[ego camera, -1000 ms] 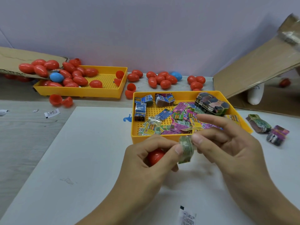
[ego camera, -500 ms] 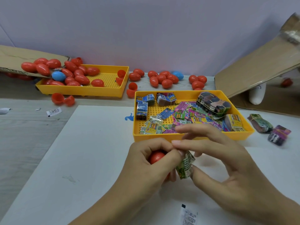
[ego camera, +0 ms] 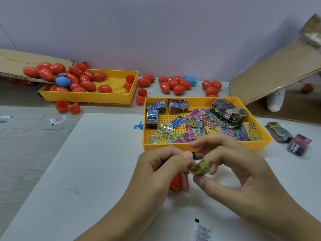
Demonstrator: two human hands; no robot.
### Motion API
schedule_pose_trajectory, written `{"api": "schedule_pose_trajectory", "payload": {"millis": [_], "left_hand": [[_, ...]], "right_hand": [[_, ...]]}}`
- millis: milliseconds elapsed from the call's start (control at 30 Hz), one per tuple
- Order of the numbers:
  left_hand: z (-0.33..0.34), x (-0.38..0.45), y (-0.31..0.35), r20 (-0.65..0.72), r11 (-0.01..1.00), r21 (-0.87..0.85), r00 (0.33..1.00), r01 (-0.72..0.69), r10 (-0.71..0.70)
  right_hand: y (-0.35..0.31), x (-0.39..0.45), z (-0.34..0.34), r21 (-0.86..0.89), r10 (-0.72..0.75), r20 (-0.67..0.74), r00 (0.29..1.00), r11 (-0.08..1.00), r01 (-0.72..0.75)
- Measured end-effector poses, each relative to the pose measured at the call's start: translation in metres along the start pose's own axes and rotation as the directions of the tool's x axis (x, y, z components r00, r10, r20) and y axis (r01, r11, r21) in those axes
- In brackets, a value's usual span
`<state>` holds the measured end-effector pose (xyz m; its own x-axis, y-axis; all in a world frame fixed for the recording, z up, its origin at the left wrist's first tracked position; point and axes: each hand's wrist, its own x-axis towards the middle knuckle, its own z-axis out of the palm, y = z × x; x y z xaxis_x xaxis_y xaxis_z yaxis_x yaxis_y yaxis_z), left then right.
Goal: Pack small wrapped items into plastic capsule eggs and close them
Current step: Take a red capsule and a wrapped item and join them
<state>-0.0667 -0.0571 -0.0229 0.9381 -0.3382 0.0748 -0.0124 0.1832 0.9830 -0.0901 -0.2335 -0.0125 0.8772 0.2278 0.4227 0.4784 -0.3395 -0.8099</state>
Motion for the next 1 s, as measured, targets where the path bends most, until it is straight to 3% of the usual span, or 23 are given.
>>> {"api": "schedule_pose_trajectory", "payload": {"millis": [167,400,567,733,900,1000], "left_hand": [[0.0008,-0.0027,0.0001,0.050,0.998,-0.017,0.997,-0.061,0.062],[0.0046,-0.0015,0.0027,-0.029,0.967,0.162,0.979,-0.197,0.204],[0.0044,-0.0009,0.0024,-0.074,0.962,0.171,0.971,-0.212,0.227],[0.0057,-0.0043,-0.0004,-0.070,0.874,0.384,0.935,-0.297,0.348],[0.0049,-0.0053,-0.0023,-0.118,0.904,0.349,0.945,-0.247,0.304],[0.0048,-0.0054,-0.0024,-0.122,0.965,0.197,0.972,-0.174,0.200]], "right_hand": [[0.0013,0.0041,-0.0025,0.170,0.155,-0.094,0.983,0.976,-0.137],[-0.0024,0.0034,-0.0048,0.301,0.325,-0.026,0.945,0.904,-0.303],[-0.0050,0.0038,-0.0046,0.349,0.323,0.004,0.946,0.886,-0.304],[-0.0042,0.0052,-0.0073,0.446,0.312,0.046,0.949,0.844,-0.299],[-0.0015,0.0046,-0.0030,0.318,0.246,-0.034,0.969,0.922,-0.222],[-0.0015,0.0029,0.0008,0.149,0.155,-0.106,0.982,0.979,-0.138]]}}
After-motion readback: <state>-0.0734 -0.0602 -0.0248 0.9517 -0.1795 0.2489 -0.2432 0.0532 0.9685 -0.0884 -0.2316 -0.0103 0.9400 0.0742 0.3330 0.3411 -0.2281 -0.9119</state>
